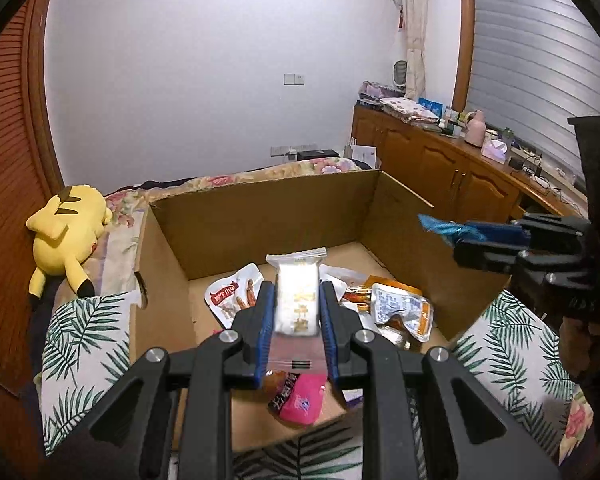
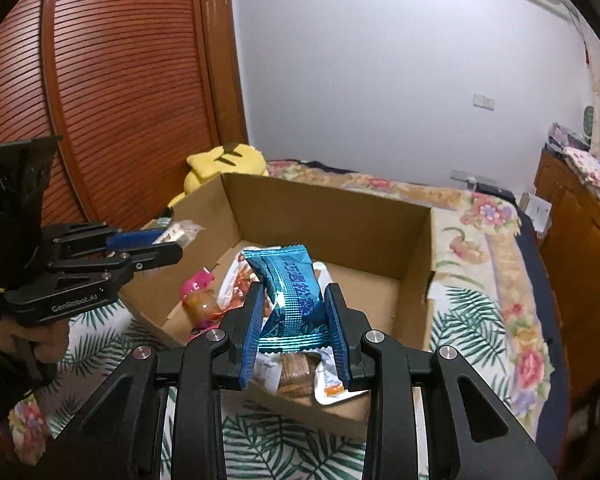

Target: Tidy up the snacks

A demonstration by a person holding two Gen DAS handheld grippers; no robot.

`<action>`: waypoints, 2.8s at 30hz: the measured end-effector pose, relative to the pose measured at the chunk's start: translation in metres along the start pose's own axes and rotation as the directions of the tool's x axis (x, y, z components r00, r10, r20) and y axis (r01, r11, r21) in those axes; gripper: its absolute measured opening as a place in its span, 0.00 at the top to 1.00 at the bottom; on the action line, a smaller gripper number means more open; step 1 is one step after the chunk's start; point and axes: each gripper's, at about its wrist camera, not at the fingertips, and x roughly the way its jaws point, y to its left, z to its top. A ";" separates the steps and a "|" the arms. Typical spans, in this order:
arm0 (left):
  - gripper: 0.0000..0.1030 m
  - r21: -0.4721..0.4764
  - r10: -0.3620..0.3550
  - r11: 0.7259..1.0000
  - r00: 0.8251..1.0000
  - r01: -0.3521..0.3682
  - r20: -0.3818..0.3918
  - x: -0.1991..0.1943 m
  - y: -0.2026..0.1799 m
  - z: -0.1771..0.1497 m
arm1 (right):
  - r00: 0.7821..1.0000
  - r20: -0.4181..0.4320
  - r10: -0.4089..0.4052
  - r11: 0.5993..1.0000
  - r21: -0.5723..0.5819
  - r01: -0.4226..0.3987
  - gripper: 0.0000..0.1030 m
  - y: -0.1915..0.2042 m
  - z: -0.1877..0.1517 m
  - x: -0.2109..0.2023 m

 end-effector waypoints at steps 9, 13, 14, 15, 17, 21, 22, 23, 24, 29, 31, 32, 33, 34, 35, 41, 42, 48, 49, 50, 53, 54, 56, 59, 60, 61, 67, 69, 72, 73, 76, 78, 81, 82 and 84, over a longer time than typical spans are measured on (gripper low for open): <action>0.80 -0.022 0.005 1.000 0.999 -0.006 -0.037 0.021 0.005 0.002 | 0.999 -0.043 0.023 1.000 0.008 -0.023 0.71 0.003 0.000 0.036; 0.78 -0.028 0.008 1.000 0.998 -0.010 -0.054 0.027 0.007 0.001 | 0.998 -0.060 0.029 1.000 0.000 -0.029 0.71 0.007 -0.001 0.046; 0.78 -0.030 0.007 1.000 0.998 -0.009 -0.056 0.027 0.007 0.001 | 0.998 -0.063 0.031 1.000 0.001 -0.031 0.71 0.008 -0.002 0.047; 0.78 -0.029 0.010 1.000 0.998 -0.012 -0.056 0.027 0.007 0.001 | 0.997 -0.067 0.033 0.999 0.003 -0.033 0.71 0.008 -0.002 0.048; 0.78 -0.028 0.011 1.000 0.998 -0.013 -0.057 0.027 0.008 0.001 | 0.997 -0.074 0.031 1.000 0.003 -0.031 0.71 0.009 -0.003 0.051; 0.74 -0.042 0.016 0.999 0.998 -0.019 -0.058 0.024 0.009 0.000 | 0.996 -0.090 0.017 1.000 0.008 -0.017 0.70 0.009 -0.005 0.056; 0.74 -0.044 0.018 0.999 0.998 -0.020 -0.056 0.022 0.009 0.000 | 0.996 -0.087 0.011 1.000 0.012 -0.010 0.68 0.008 -0.006 0.056; 0.74 -0.043 0.020 0.999 0.998 -0.023 -0.054 0.019 0.008 0.000 | 0.996 -0.086 0.010 1.000 0.018 -0.009 0.67 0.008 -0.005 0.056; 0.74 -0.041 0.025 0.999 0.998 -0.027 -0.049 0.015 0.007 -0.001 | 0.996 -0.087 0.012 1.000 0.025 -0.010 0.66 0.008 -0.006 0.055; 0.74 -0.033 0.041 0.999 0.999 -0.041 -0.024 -0.017 0.002 -0.002 | 0.997 -0.075 0.003 0.999 0.035 -0.001 0.66 0.015 -0.006 0.040; 0.73 -0.029 0.048 0.998 0.999 -0.048 -0.014 -0.030 -0.001 -0.004 | 0.998 -0.058 0.000 0.999 0.039 0.002 0.66 0.020 -0.006 0.026; 0.73 -0.028 0.051 0.998 0.999 -0.051 -0.009 -0.037 -0.002 -0.005 | 0.999 -0.050 -0.001 0.999 0.042 0.003 0.66 0.022 -0.006 0.019; 0.72 -0.025 0.053 0.998 0.999 -0.053 -0.003 -0.046 -0.005 -0.006 | 0.999 -0.041 -0.003 0.999 0.044 0.005 0.66 0.024 -0.007 0.011; 0.72 -0.023 0.056 0.998 0.998 -0.056 0.004 -0.056 -0.008 -0.008 | 0.999 -0.033 -0.006 0.999 0.044 0.007 0.66 0.027 -0.008 0.004; 0.70 -0.021 0.059 0.998 0.998 -0.059 0.009 -0.062 -0.009 -0.009 | 1.000 -0.022 -0.011 0.999 0.045 0.012 0.66 0.032 -0.009 -0.006; 0.64 -0.004 0.078 0.997 0.996 -0.078 0.044 -0.107 -0.026 -0.021 | 0.999 0.026 -0.034 0.998 0.051 0.032 0.64 0.049 -0.020 -0.052; 0.62 -0.002 0.084 0.996 0.995 -0.084 0.051 -0.114 -0.030 -0.024 | 0.999 0.036 -0.039 0.998 0.053 0.037 0.63 0.052 -0.024 -0.061; 0.56 0.003 0.113 0.994 0.990 -0.113 0.081 -0.144 -0.046 -0.041 | 0.996 0.065 -0.064 0.996 0.063 0.060 0.59 0.064 -0.040 -0.092; 0.55 -0.001 0.122 0.992 0.989 -0.122 0.086 -0.148 -0.048 -0.044 | 0.995 0.069 -0.071 0.996 0.063 0.066 0.58 0.066 -0.043 -0.096; 0.55 -0.003 0.127 0.992 0.988 -0.128 0.090 -0.152 -0.051 -0.048 | 0.994 0.075 -0.078 0.995 0.063 0.074 0.57 0.068 -0.046 -0.100; 0.53 -0.004 0.142 0.990 0.984 -0.142 0.104 -0.160 -0.054 -0.053 | 0.991 0.089 -0.097 0.993 0.069 0.091 0.51 0.073 -0.054 -0.109; 0.52 -0.007 0.150 0.989 0.982 -0.150 0.112 -0.164 -0.055 -0.055 | 0.991 0.092 -0.102 0.993 0.071 0.096 0.47 0.075 -0.057 -0.111; 0.49 -0.021 0.159 0.987 0.979 -0.158 0.125 -0.169 -0.055 -0.060 | 0.989 0.097 -0.111 0.992 0.071 0.105 0.41 0.079 -0.061 -0.115; 0.46 -0.033 0.165 0.986 0.978 -0.162 0.128 -0.174 -0.055 -0.066 | 0.986 0.113 -0.125 0.991 0.070 0.118 0.32 0.083 -0.066 -0.121; 0.42 -0.037 0.165 0.986 0.978 -0.162 0.126 -0.175 -0.055 -0.068 | 0.984 0.119 -0.131 0.990 0.072 0.123 0.25 0.085 -0.067 -0.123; 0.40 -0.041 0.164 0.986 0.978 -0.161 0.127 -0.176 -0.055 -0.070 | 0.983 0.124 -0.135 0.989 0.075 0.126 0.16 0.085 -0.069 -0.125; 0.26 -0.061 0.188 0.982 0.972 -0.181 0.145 -0.186 -0.056 -0.078 | 0.980 0.142 -0.139 0.988 0.083 0.129 0.09 0.090 -0.077 -0.131; 0.22 -0.059 0.208 0.978 0.967 -0.201 0.149 -0.188 -0.059 -0.081 | 0.978 0.145 -0.152 0.987 0.083 0.141 0.04 0.091 -0.078 -0.132; 0.19 -0.053 0.219 0.976 0.963 -0.213 0.157 -0.191 -0.062 -0.085 | 0.973 0.156 -0.171 0.983 0.090 0.158 0.00 0.094 -0.081 -0.135; 0.17 -0.052 0.218 0.976 0.963 -0.212 0.158 -0.191 -0.063 -0.086 | 0.972 0.158 -0.172 0.983 0.093 0.158 0.00 0.094 -0.083 -0.136; 0.11 -0.061 0.234 0.972 0.959 -0.227 0.160 -0.194 -0.066 -0.091 | 0.970 0.162 -0.180 0.981 0.099 0.166 0.00 0.096 -0.085 -0.141; 0.11 -0.064 0.238 0.971 0.956 -0.230 0.169 -0.197 -0.069 -0.095 | 0.966 0.172 -0.191 0.979 0.103 0.175 0.00 0.097 -0.088 -0.145; 0.11 -0.055 0.240 0.971 0.953 -0.234 0.183 -0.201 -0.074 -0.099 | 0.964 0.180 -0.196 0.977 0.116 0.177 0.00 0.099 -0.092 -0.150; 0.11 -0.052 0.242 0.970 0.952 -0.236 0.188 -0.202 -0.075 -0.101 | 0.962 0.184 -0.200 0.976 0.119 0.180 0.00 0.099 -0.093 -0.152; 0.11 -0.045 0.243 0.970 0.951 -0.238 0.191 -0.205 -0.078 -0.105 | 0.959 0.189 -0.210 0.974 0.124 0.189 0.00 0.101 -0.096 -0.155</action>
